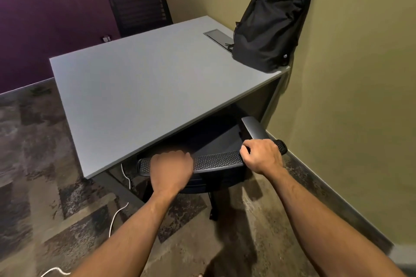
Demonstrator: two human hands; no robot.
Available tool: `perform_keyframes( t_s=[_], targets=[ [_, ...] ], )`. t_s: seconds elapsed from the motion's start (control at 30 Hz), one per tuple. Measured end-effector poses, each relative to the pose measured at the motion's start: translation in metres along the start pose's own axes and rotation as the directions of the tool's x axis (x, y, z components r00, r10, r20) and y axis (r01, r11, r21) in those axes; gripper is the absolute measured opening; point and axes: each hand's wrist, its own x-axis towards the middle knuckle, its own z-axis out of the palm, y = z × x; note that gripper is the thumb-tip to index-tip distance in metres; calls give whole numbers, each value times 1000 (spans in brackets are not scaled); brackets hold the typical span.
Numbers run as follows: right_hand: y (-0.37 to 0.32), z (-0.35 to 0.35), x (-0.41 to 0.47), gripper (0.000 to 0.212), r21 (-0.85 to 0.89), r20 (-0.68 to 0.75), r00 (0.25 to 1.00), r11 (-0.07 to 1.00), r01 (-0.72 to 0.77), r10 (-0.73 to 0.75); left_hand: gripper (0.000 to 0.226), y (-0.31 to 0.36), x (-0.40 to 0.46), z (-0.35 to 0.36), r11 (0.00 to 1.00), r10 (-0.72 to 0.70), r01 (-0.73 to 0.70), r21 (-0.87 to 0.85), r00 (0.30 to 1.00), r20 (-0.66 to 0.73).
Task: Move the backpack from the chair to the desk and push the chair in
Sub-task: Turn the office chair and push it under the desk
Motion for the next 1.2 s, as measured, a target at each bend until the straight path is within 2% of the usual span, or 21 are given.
perform_keyframes(
  t_s=[0.17,0.43,0.7,0.93,1.2],
  targets=[
    [23,3,44,40,-4,1,999,999,48,-48,45,20,32,5,999,-39,39,-12,999,-7],
    [68,-3,111,36,16,31,986,986,165,-165,46,64,77,25,988,-153,153,-14,988,-30],
    [116,-14,173,38,62,107,954,960,273,-278,45,118,113,39,962,-271,272,11,962,-33],
    [141,-10,215,39,93,117,935,941,325,-334,47,145,138,43,944,-328,328,28,945,-2],
    [149,-10,254,42,109,138,926,934,339,-352,50,154,171,51,926,-376,378,28,926,-38]
  ],
)
